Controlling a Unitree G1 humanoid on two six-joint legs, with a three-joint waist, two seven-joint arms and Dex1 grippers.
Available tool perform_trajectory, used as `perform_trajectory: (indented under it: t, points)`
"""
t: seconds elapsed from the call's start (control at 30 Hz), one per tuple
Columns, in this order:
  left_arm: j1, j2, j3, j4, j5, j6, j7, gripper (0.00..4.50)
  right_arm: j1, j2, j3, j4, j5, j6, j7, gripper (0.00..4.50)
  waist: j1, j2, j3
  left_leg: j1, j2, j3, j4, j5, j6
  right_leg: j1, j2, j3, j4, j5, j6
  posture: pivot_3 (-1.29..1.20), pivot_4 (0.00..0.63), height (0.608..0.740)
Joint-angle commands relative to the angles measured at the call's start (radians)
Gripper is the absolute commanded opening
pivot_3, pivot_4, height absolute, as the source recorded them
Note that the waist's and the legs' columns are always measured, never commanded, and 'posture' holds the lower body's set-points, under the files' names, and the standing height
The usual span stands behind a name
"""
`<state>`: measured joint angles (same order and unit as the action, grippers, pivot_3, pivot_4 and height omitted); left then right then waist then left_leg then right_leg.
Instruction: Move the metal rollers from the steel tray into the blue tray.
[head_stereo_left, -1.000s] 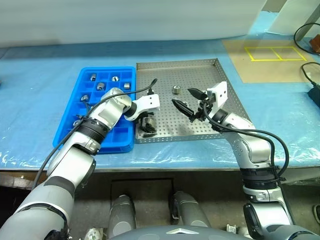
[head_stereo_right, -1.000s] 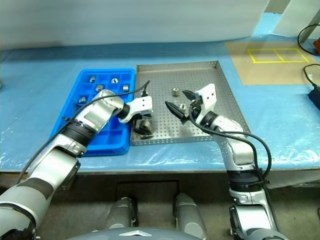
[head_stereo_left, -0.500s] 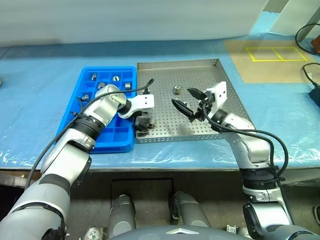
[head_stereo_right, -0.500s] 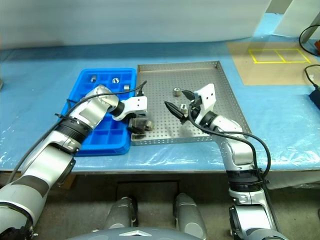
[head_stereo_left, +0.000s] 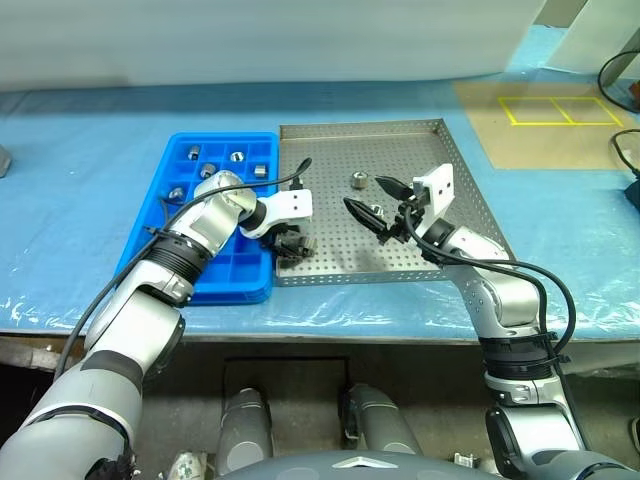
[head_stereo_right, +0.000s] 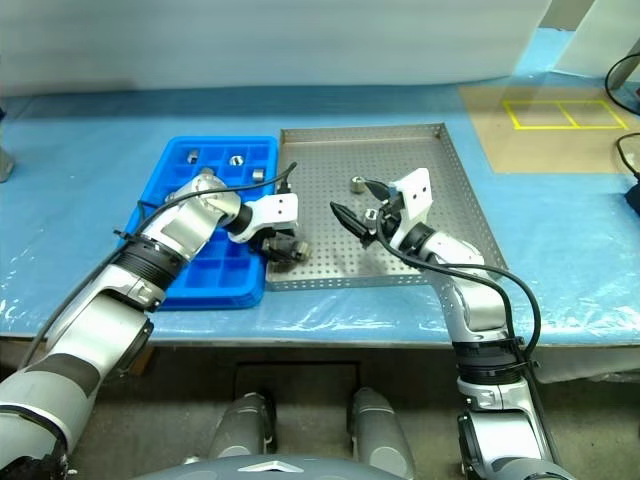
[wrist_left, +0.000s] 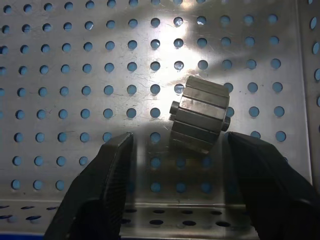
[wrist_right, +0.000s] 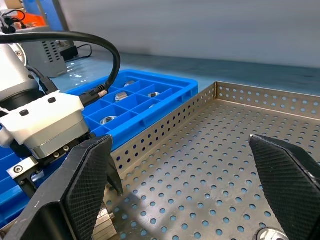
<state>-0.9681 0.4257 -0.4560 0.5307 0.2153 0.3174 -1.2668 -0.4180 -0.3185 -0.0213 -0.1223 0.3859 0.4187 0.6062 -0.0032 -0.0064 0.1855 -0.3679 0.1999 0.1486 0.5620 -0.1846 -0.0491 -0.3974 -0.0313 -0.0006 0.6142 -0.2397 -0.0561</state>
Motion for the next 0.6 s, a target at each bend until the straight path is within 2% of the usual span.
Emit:
perform_trajectory:
  t: [0.03, 0.1, 0.17, 0.27, 0.6]
  points:
    - [0.05, -0.022, 0.001, -0.054, -0.026, -0.001, 0.002, 3.02, -0.004, 0.0, -0.001, -0.037, 0.003, -0.021, -0.001, 4.5, 0.001, 0.0, 0.0, 0.0, 0.0, 0.0, 0.0, 0.0, 0.0, 0.0, 0.0, 0.0, 0.0, 0.0, 0.0, -0.3, 0.15, 0.74]
    - [0.07, -0.03, 0.006, -0.079, -0.02, 0.019, 0.023, 2.64, -0.005, 0.001, 0.0, -0.035, 0.002, -0.022, -0.001, 4.5, 0.001, 0.0, 0.0, 0.0, 0.0, 0.0, 0.0, 0.0, 0.0, 0.001, 0.0, 0.0, 0.0, 0.0, 0.0, -0.3, 0.15, 0.74]
    - [0.077, -0.045, 0.018, -0.076, -0.014, 0.036, 0.056, 2.64, -0.005, 0.002, 0.0, -0.036, 0.002, -0.023, 0.0, 4.5, 0.004, 0.001, -0.001, 0.001, 0.0, 0.0, 0.0, 0.0, 0.001, 0.002, -0.001, 0.0, -0.001, 0.0, 0.0, -0.3, 0.15, 0.74]
    - [0.098, -0.032, 0.027, -0.122, -0.047, 0.057, 0.0, 2.64, -0.005, 0.004, 0.002, -0.034, 0.0, -0.023, -0.001, 4.5, 0.007, 0.003, -0.002, 0.002, -0.002, 0.0, 0.0, -0.001, 0.002, 0.003, -0.004, -0.001, -0.001, 0.0, -0.001, -0.3, 0.15, 0.74]
    - [0.088, -0.037, 0.057, -0.123, -0.065, 0.074, 0.018, 2.64, -0.004, 0.007, 0.006, -0.034, -0.001, -0.023, 0.002, 4.5, 0.014, 0.003, -0.002, 0.0, -0.008, 0.0, 0.001, -0.004, 0.008, 0.003, -0.009, -0.001, -0.006, 0.0, 0.001, -0.29, 0.15, 0.74]
